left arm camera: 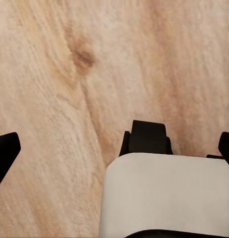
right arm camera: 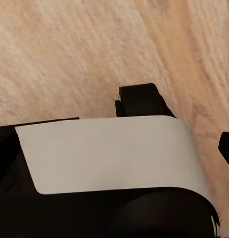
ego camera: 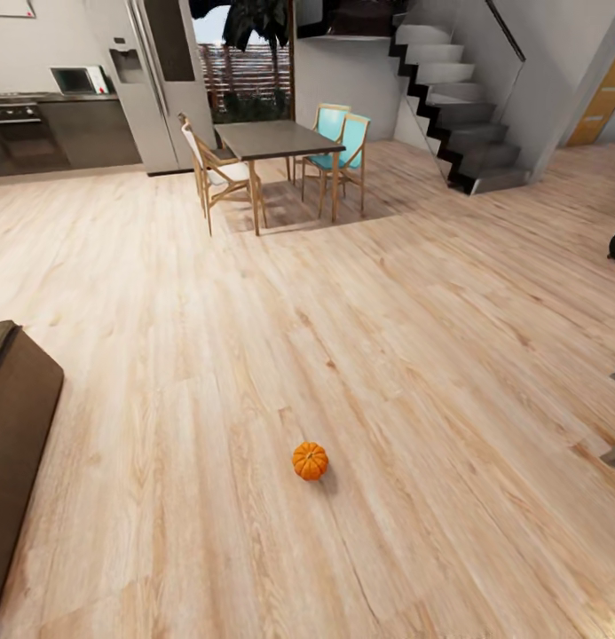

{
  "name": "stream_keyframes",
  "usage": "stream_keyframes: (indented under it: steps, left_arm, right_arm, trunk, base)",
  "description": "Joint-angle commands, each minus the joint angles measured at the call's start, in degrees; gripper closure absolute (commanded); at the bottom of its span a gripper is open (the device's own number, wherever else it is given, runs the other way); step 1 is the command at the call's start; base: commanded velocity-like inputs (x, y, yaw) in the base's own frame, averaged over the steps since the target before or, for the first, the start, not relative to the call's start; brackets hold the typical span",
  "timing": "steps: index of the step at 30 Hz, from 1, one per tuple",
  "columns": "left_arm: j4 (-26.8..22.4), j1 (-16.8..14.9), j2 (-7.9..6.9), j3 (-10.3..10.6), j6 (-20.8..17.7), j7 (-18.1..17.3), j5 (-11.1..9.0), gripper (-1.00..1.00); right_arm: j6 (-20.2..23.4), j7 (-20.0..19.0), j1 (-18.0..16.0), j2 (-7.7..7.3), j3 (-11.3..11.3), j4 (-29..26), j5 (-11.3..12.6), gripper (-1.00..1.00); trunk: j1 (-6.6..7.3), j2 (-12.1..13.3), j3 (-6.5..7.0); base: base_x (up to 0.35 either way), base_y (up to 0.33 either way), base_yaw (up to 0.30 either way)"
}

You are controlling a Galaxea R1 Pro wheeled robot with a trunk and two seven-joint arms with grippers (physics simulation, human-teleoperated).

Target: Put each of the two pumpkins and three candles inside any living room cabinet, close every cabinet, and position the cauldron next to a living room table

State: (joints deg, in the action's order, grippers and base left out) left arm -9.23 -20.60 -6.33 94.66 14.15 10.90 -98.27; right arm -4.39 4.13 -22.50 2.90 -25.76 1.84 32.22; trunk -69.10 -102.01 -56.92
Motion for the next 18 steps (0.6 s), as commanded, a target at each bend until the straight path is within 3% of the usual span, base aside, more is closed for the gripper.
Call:
stream_keyframes:
  steps: [1, 18]
  left_arm:
    - [0.00, -0.02, 0.00, 0.00, 0.00, 0.00, 0.00, -1.00]
    - [0.00, -0.02, 0.00, 0.00, 0.00, 0.00, 0.00, -1.00]
  right_arm:
    - [0.00, 0.00, 0.00, 0.00, 0.00, 0.00, 0.00, -1.00]
    - [0.00, 0.00, 0.01, 0.00, 0.00, 0.00, 0.00, -1.00]
  trunk:
    - [0.00, 0.00, 0.05]
    - [0.00, 0.00, 0.86]
  base:
    - [0.000, 0.000, -0.282]
    - [0.000, 0.000, -0.282]
